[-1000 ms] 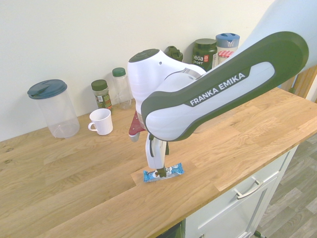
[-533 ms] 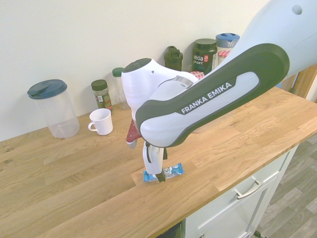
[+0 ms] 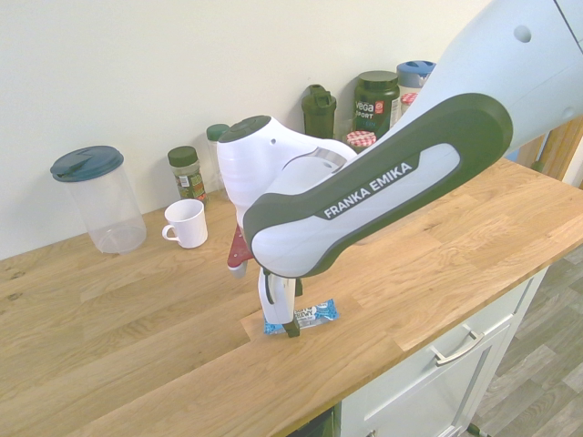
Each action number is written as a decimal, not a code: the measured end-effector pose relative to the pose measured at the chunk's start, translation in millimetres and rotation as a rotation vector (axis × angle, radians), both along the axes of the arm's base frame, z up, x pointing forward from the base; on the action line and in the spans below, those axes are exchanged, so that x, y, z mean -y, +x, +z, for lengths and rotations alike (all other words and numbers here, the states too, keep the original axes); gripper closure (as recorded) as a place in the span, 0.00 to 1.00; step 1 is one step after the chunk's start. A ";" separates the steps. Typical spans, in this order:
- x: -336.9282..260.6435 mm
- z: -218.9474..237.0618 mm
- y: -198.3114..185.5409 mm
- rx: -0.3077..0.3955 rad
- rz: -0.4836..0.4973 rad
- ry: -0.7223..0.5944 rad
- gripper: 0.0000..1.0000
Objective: Put the protein bar into the container
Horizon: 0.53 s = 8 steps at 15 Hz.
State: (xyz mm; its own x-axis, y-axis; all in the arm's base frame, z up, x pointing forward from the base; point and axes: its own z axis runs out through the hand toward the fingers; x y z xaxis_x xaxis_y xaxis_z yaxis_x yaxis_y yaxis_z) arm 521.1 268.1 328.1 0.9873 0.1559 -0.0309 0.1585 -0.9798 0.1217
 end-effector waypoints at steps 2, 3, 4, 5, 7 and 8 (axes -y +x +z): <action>-2.3 -0.1 -1.1 0.000 0.004 0.000 1.00; -2.9 -0.1 -1.4 -0.001 0.004 0.001 1.00; -2.3 -0.2 -1.1 -0.001 0.003 0.002 1.00; -1.0 -0.2 -0.4 -0.002 0.002 0.003 1.00; 0.9 -0.2 0.8 -0.004 -0.001 0.006 1.00; 1.6 -0.2 1.3 -0.005 -0.003 0.008 1.00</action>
State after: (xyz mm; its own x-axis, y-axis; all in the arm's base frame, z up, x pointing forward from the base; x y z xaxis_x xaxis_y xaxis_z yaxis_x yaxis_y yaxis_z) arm 522.4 266.4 327.9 0.9876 0.1528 -0.0349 0.1558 -0.9813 0.1132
